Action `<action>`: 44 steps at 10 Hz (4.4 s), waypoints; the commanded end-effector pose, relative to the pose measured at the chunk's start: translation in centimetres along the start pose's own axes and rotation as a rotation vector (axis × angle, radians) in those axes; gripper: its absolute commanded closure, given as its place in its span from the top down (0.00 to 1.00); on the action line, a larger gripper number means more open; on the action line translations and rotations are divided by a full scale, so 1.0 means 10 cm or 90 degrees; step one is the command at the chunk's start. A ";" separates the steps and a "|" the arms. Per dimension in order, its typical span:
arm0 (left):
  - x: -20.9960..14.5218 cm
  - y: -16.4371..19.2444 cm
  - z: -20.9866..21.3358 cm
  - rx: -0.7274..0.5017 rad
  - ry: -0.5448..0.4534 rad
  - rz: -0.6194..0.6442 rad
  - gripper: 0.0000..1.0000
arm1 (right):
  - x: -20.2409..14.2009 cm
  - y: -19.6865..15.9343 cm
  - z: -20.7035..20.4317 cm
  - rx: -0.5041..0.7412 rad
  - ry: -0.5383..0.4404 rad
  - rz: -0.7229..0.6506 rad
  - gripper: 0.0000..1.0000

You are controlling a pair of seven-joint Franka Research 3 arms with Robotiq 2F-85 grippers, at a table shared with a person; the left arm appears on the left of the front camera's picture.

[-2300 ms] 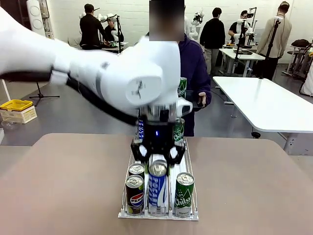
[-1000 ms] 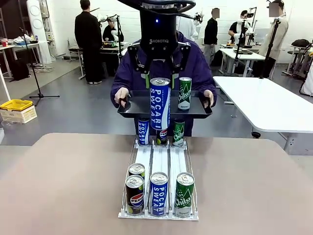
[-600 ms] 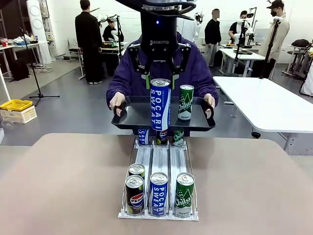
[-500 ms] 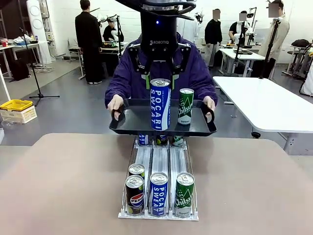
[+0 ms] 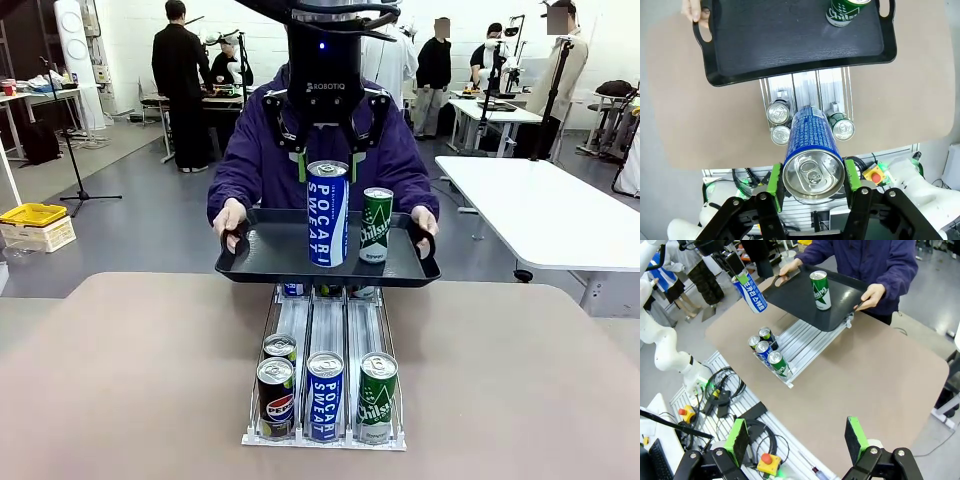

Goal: Retrieve and hand over the desired beverage to the person.
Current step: Place the picked can on the Handle tray extended by the person.

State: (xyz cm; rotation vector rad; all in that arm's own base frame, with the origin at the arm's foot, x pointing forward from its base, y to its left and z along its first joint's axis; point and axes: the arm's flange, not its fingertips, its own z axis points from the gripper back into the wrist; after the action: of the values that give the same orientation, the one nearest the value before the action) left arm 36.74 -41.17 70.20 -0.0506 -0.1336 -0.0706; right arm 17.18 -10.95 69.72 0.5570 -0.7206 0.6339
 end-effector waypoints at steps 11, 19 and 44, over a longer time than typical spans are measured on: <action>0.83 0.38 0.25 0.001 -0.031 0.067 0.58 | 0.01 0.00 0.01 0.011 -0.001 0.006 1.00; 1.91 0.84 -0.26 0.002 0.026 0.138 0.58 | 0.01 0.00 0.01 0.011 -0.001 0.006 1.00; 1.73 1.08 -0.90 0.030 0.060 0.005 1.00 | 0.01 0.00 0.01 0.011 -0.001 0.006 1.00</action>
State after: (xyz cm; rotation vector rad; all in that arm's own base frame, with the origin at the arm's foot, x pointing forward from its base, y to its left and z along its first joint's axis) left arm 56.61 -32.95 63.11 -0.0143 -0.0376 -0.0249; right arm 17.18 -10.99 69.70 0.5575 -0.7207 0.6337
